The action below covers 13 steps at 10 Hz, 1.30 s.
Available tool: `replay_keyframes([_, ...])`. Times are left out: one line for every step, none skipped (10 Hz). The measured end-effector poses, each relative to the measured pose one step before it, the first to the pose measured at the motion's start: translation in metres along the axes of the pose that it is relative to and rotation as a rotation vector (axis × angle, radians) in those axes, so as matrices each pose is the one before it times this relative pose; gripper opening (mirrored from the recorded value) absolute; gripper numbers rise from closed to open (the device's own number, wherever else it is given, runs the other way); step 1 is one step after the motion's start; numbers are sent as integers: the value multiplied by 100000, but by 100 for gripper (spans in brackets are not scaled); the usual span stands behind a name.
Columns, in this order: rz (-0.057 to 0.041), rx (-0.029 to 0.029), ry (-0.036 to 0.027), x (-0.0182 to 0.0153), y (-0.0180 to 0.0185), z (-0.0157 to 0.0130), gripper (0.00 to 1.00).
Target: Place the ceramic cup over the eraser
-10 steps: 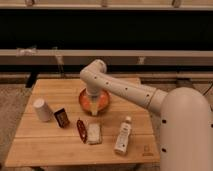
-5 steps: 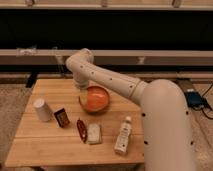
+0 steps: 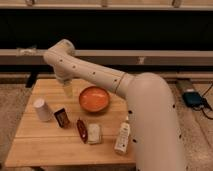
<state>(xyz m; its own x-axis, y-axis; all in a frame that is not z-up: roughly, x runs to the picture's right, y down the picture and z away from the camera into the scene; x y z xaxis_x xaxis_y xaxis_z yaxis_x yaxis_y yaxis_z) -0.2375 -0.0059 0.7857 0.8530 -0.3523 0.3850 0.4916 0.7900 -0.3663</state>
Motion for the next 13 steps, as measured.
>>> replay_keyframes([-4366, 582, -999, -1766, 238, -296, 80])
replay_keyframes([-3529, -118, -891, -1415, 377, 122, 80])
replay_keyframes([-3025, -239, -801, -1266, 290, 193, 80])
replay_keyframes([-4965, -623, -1350, -2101, 292, 441, 80])
replay_keyframes([-4472, -586, -1155, -1900, -2, 481, 80])
replay_keyframes([-3298, -486, -853, -1277, -276, 481, 80])
replay_keyframes([-4814, -455, -1095, -1702, -821, 777, 80])
replay_keyframes([-1529, -306, -481, -515, -313, 347, 80])
replay_keyframes([-2032, -926, 33, -276, -347, 491, 80])
replay_keyframes([-2259, -381, -307, -631, -736, 546, 80])
replay_keyframes([-2322, -925, -696, -815, -758, 767, 80])
replay_keyframes([-1264, -1070, -242, -168, -561, 750, 80])
replay_keyframes([-485, -1661, 116, 190, -137, 711, 80])
